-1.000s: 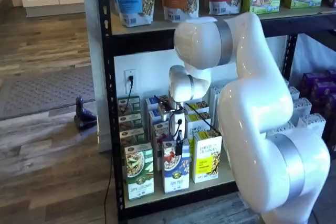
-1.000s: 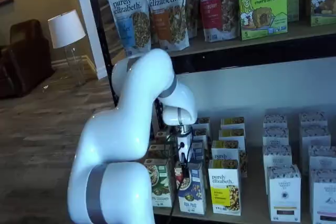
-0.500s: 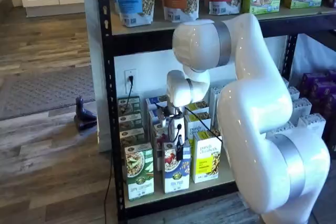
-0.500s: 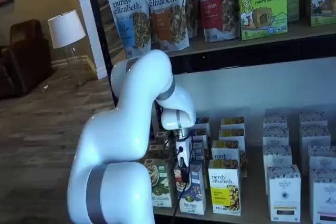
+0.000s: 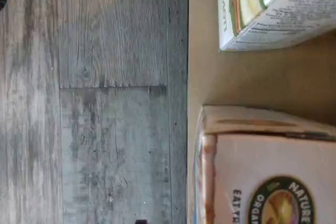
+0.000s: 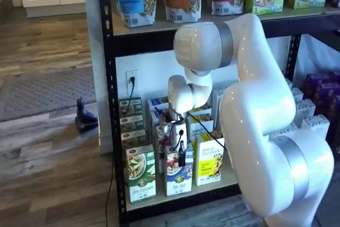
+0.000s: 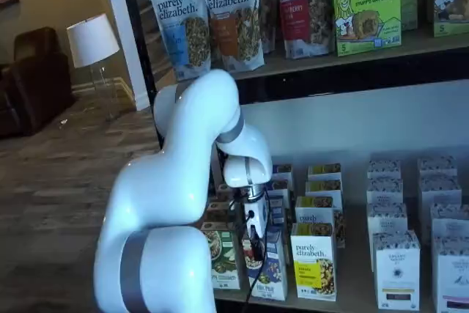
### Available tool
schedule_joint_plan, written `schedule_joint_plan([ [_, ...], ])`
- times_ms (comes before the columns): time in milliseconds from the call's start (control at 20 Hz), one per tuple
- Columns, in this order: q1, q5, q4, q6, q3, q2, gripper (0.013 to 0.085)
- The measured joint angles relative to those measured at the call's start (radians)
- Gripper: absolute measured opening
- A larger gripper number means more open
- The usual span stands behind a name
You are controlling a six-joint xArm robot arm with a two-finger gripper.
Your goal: Pick up the blue and white box that is on the bottom shelf, the second box from the left
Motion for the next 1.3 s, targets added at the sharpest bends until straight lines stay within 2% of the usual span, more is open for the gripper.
schedule_joint_plan([
  [100, -0.001, 0.010, 0.011, -0.010, -0.005, 0.002, 0.0770],
  [150, -0.002, 0.008, 0.014, -0.013, -0.005, 0.002, 0.0770],
  [300, -0.002, 0.004, 0.013, -0.013, -0.003, 0.002, 0.0690],
  [600, -0.002, 0.003, -0.001, -0.001, -0.002, 0.003, 0.0690],
  [900, -0.001, -0.005, 0.012, -0.011, 0.010, -0.005, 0.0530],
  [1150, -0.003, -0.018, 0.000, -0.003, 0.041, -0.028, 0.0530],
  [1300, -0.002, -0.034, -0.001, -0.001, 0.091, -0.064, 0.0530],
])
